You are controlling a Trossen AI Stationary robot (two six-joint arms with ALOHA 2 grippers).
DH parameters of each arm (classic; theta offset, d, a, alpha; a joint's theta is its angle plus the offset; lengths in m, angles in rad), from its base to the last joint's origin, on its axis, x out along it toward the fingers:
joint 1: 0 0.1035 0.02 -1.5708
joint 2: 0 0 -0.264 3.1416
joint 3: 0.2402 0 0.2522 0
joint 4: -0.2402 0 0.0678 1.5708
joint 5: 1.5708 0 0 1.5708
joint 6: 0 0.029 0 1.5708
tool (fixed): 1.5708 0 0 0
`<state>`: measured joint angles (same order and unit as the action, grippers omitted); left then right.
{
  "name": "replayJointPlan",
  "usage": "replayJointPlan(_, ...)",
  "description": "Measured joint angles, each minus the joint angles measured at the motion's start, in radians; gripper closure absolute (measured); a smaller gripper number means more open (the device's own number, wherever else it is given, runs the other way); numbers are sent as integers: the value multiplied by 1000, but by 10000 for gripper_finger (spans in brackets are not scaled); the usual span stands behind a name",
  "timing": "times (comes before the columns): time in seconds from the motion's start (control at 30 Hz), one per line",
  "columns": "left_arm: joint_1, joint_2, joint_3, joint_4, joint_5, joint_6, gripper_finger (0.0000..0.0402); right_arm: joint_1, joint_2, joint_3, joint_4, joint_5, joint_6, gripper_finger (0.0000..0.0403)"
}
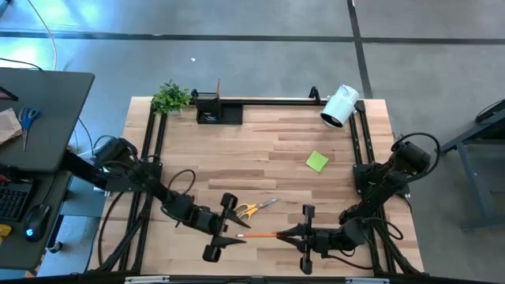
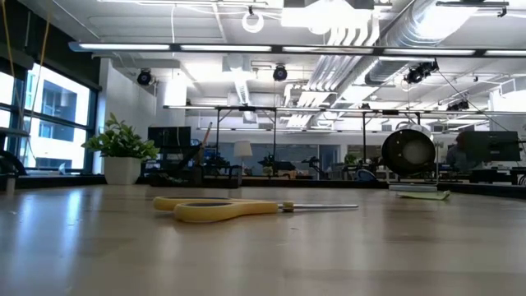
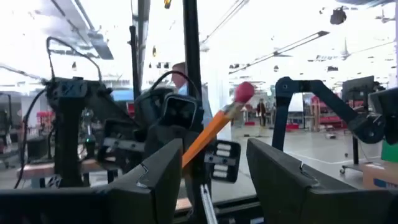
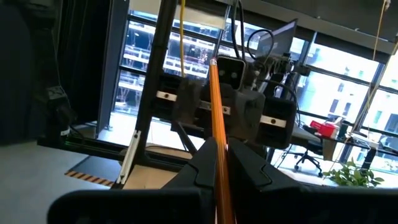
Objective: Pick and place office supplies into organizer
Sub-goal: Put the orange pencil into the top left section of the desk organizer
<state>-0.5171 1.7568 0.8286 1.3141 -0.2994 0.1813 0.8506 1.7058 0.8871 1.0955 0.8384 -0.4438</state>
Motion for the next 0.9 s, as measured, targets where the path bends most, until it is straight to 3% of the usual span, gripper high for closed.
replayJointPlan(0.23,0,114,144,-8,13,9,231,-6,17,0,-7,-5,21,393)
replayJointPlan(0.63,-1,133,160,-16,-68,21,235,2,18,0,-7,40,17,392)
replayJointPlan(0.9,0,133,159,-38,-95,20,330,2,18,0,-7,33,17,392)
